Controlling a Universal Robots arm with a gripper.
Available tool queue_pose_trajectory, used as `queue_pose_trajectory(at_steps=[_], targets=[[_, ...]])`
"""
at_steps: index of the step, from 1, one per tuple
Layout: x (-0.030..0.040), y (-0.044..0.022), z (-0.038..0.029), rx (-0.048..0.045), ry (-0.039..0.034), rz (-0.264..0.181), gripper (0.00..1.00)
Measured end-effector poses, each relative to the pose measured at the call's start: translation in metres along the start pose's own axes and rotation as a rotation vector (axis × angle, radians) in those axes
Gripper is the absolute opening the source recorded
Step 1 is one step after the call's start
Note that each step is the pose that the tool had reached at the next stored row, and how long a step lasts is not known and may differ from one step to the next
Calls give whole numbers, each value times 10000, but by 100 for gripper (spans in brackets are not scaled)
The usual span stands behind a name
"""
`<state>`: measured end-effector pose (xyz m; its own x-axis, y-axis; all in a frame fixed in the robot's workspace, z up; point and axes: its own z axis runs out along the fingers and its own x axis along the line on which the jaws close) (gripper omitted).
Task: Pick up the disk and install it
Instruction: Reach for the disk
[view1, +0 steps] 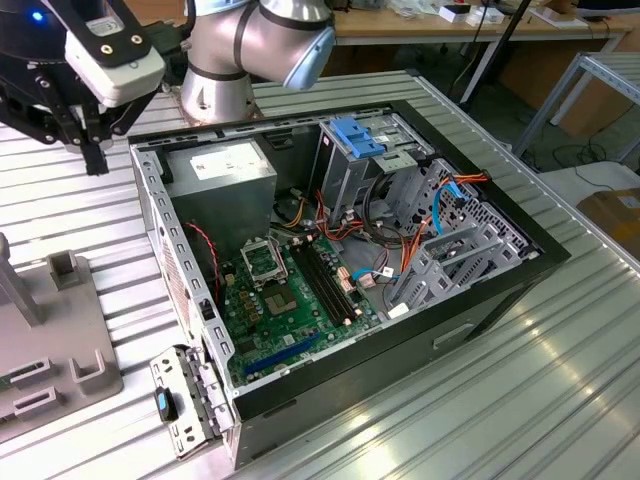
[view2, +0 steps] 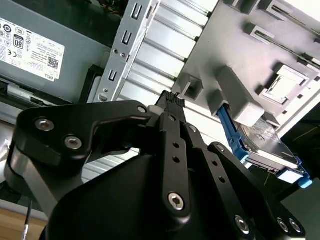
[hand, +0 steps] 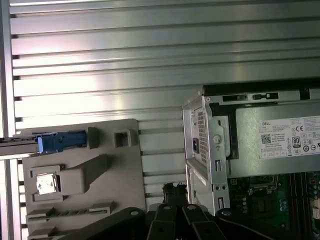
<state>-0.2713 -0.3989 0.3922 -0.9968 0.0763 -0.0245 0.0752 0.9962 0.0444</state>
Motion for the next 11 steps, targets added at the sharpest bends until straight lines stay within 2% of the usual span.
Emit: queue_pose_trajectory(at_steps=[3, 7, 8, 10, 11], targets=[[155, -12, -3, 0, 0, -1, 11], [297, -22, -6, 1, 1, -1, 11], [373, -28, -7, 0, 0, -1, 11], [448, -34, -8, 1, 0, 0, 11], [515, -39, -10, 1, 1, -1, 11]])
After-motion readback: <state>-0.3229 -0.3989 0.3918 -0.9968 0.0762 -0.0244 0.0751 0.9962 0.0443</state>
